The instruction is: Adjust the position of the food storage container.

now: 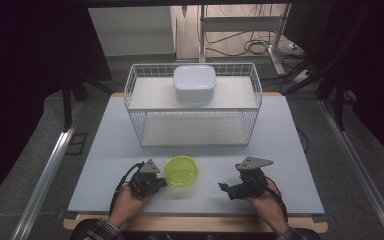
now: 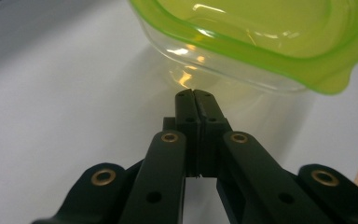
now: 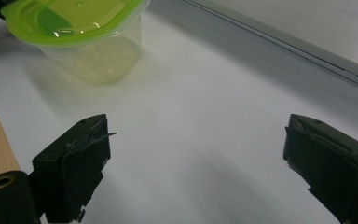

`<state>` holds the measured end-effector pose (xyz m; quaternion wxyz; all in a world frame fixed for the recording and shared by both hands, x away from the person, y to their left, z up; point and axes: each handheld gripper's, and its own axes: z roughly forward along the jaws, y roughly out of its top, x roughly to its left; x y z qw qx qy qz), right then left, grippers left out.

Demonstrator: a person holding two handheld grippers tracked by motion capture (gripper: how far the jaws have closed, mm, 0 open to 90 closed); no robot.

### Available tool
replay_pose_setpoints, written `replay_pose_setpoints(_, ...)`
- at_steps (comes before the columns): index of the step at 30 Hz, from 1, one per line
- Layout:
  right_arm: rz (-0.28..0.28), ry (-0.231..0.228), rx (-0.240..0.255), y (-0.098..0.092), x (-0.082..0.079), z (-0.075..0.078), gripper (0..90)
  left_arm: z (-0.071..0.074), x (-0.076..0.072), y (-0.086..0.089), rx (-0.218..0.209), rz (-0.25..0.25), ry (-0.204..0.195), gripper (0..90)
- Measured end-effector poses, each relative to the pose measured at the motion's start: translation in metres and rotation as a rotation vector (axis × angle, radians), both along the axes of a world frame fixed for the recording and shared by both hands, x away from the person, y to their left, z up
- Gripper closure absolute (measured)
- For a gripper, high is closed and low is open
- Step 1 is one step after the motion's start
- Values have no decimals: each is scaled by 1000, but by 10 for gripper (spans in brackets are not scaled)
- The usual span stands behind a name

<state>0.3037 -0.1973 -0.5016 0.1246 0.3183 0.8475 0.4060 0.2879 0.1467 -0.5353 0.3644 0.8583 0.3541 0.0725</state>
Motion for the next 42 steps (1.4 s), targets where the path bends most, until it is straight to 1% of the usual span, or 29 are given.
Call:
replay_pose_setpoints(2,2,-1,0,0,0,0,77,0,0,-5,-4,-6,-1,896)
replay_pose_setpoints(5,4,0,0,0,0,0,77,2,1,-12,12,-23,-12,894)
replay_pose_setpoints(6,4,1,0,0,0,0,76,2,1,-14,8,-23,-16,892)
replay_pose_setpoints(8,5,2,0,0,0,0,76,3,0,-14,17,-27,-18,882)
replay_pose_setpoints(10,5,2,0,0,0,0,77,5,-2,-13,23,-18,-25,859)
replay_pose_setpoints(11,5,2,0,0,0,0,76,7,-2,-11,35,-20,-34,835)
replay_pose_setpoints(12,6,2,1,0,0,0,76,9,-4,-9,39,-9,-43,809)
replay_pose_setpoints(17,7,2,3,-1,0,1,77,17,-13,-5,74,5,-88,603)
replay_pose_setpoints(18,8,1,2,-1,0,1,77,18,-16,-4,81,6,-94,569)
replay_pose_setpoints(19,7,0,3,-1,0,1,76,19,-18,-4,87,5,-98,509)
replay_pose_setpoints(21,7,1,7,-1,0,1,77,20,-23,-1,92,9,-107,458)
replay_pose_setpoints(23,7,1,7,-1,0,1,77,21,-27,2,80,18,-106,392)
replay_pose_setpoints(24,8,2,7,-1,-1,1,77,22,-30,5,57,24,-107,368)
replay_pose_setpoints(25,10,-1,9,-1,-1,1,77,23,-32,8,47,24,-114,341)
replay_pose_setpoints(28,12,0,13,0,-1,1,76,27,-37,16,25,37,-162,243)
replay_pose_setpoints(29,11,6,15,0,-1,1,77,28,-39,18,11,44,-176,215)
replay_pose_setpoints(30,10,11,20,-1,-1,1,77,27,-40,22,-13,52,-188,183)
replay_pose_setpoints(31,10,13,24,-1,-1,2,77,26,-40,24,-37,58,-184,153)
replay_pose_setpoints(33,10,12,30,-1,-1,2,77,24,-41,28,-71,70,-170,115)
replay_pose_setpoints(34,10,11,30,-1,-1,2,77,23,-42,29,-74,75,-167,99)
replay_pose_setpoints(35,10,11,30,-1,-1,2,77,22,-42,29,-66,78,-165,92)
replay_pose_setpoints(37,9,11,37,-1,-1,2,76,21,-44,30,-48,83,-174,72)
replay_pose_setpoints(42,0,23,64,-2,0,1,47,22,-45,32,-87,78,-199,54)
